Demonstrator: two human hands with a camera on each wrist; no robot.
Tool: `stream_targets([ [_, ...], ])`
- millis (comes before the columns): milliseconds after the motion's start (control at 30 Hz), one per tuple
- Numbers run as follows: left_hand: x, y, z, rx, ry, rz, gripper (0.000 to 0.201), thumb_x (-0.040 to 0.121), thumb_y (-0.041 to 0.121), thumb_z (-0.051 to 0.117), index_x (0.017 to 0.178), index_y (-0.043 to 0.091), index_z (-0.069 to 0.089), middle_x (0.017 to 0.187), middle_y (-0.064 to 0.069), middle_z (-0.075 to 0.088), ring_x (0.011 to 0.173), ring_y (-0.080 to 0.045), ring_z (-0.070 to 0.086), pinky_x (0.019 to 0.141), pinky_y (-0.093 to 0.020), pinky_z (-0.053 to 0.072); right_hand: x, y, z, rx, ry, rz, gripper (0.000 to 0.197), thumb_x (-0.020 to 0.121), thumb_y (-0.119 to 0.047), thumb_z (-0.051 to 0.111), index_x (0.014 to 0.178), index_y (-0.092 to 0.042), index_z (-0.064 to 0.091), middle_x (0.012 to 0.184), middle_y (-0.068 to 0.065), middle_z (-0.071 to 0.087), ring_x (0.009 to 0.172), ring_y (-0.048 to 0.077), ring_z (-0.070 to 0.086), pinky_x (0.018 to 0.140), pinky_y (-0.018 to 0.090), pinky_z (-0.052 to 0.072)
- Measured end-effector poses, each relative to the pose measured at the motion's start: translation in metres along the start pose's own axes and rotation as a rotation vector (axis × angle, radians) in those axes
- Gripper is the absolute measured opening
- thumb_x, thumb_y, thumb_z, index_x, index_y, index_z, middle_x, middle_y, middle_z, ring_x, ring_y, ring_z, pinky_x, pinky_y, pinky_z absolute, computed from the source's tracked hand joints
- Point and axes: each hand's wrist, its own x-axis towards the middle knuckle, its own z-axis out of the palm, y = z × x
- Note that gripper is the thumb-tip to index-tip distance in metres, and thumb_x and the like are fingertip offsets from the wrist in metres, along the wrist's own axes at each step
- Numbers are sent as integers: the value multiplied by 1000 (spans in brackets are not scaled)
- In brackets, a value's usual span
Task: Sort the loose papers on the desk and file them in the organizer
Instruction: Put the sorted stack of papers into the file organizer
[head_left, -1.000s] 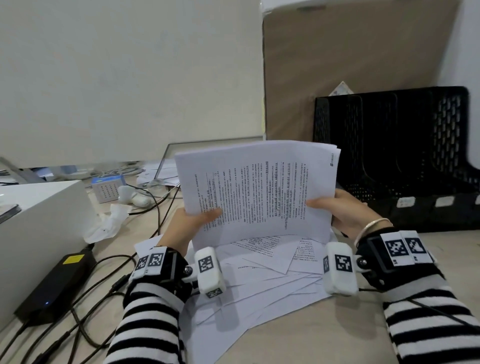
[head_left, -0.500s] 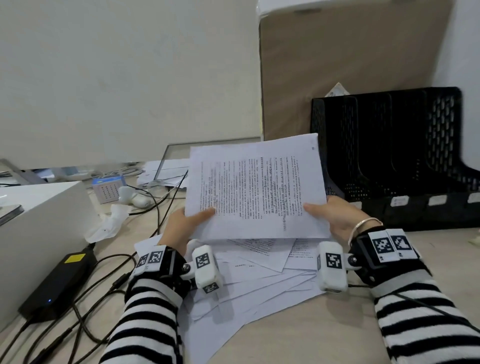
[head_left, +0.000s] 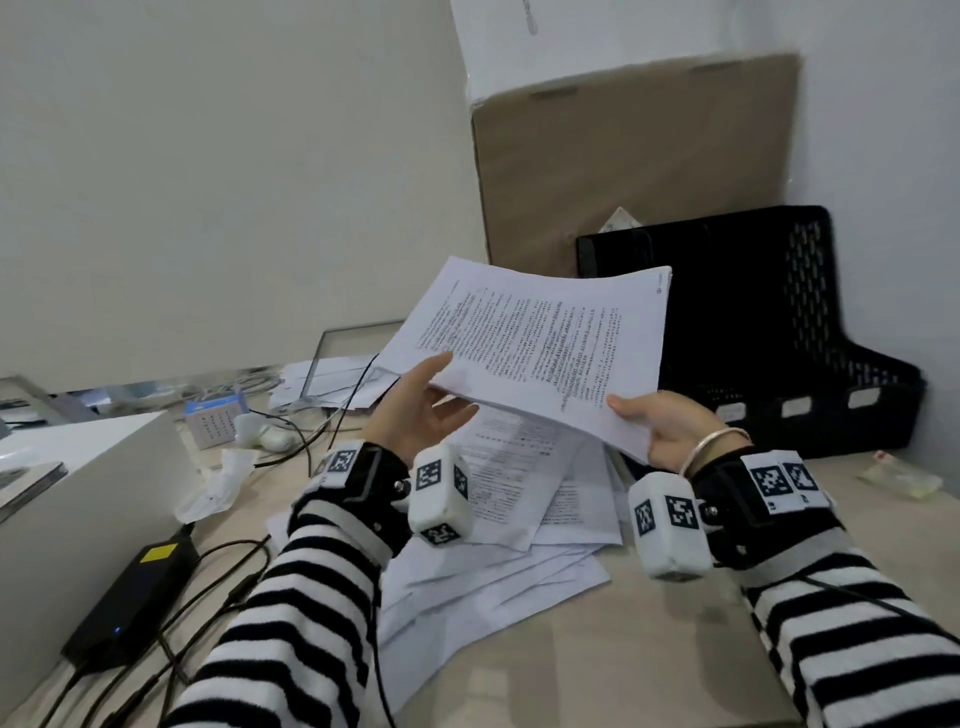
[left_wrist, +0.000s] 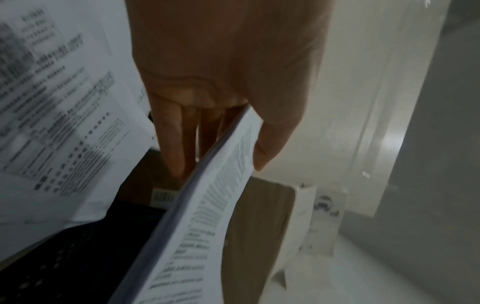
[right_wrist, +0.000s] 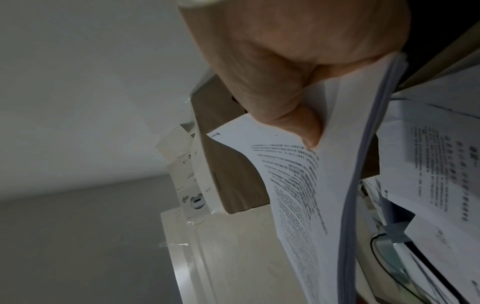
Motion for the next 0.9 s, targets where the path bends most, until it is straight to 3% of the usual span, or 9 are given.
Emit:
stream_targets([
  [100,-4,-4,41,33,-90,-20,16,95,18,59,108,9,60,86,-7,73,74,-19,72,62,-29,59,-15,-10,-12,38,-7,14,26,98,0,43,120,-5,55,82,5,74,67,16,72,53,25,58],
  [233,-6,-5,93,101,-161,67,29,100,9,43,129,4,49,114,-14,69,94,-30,71,69,-44,60,-29,-30,-39,81,16,-43,34,97,-1,45,131,-4,51,118,10,64,96,22,63,66,27,60],
  [333,-5,2,133,207,-78,147,28,99,3,43,126,0,48,110,-12,66,89,-26,66,57,-32,59,-37,-46,-57,48,115,-197,38,95,-3,52,133,-1,49,129,12,58,98,22,63,64,25,59],
  [467,-6,9,190,326,-120,223,21,95,-5,38,103,6,55,93,-8,67,80,-22,67,59,-32,60,-51,-65,-83,-580,496,-425,71,84,-19,70,145,-10,35,137,9,50,124,26,50,98,37,45],
  [533,-3,9,217,371,-128,245,22,95,-4,39,100,4,59,100,-14,68,88,-27,67,59,-33,60,-59,-72,-89,-918,559,-514,54,84,-28,67,135,-16,51,138,4,51,127,23,47,106,38,38],
  [633,6,7,255,419,-111,262,32,95,-4,38,118,1,59,113,-18,67,98,-33,67,57,-35,60,-75,-78,-90,-1081,525,-619,30,92,-39,53,107,-18,68,107,1,70,103,23,63,89,36,48],
  [733,18,4,288,486,-114,282,31,92,-2,39,115,0,60,108,-18,68,97,-35,67,64,-42,61,-83,-83,-99,-1265,594,-674,49,95,-54,40,121,-17,57,93,6,70,87,29,66,69,34,48],
  [833,44,-4,316,625,-106,286,28,78,5,51,104,-1,61,104,-19,68,99,-40,65,81,-50,57,-76,-90,-116,-1494,722,-638,34,101,-30,36,128,-14,49,87,13,67,80,34,64,58,33,41],
  [900,48,-9,339,702,-128,286,19,82,4,53,100,-1,60,101,-14,68,96,-36,67,75,-40,59,-64,-97,-133,-1467,740,-606,32,98,-11,36,127,-10,50,90,18,67,81,36,63,58,32,37],
])
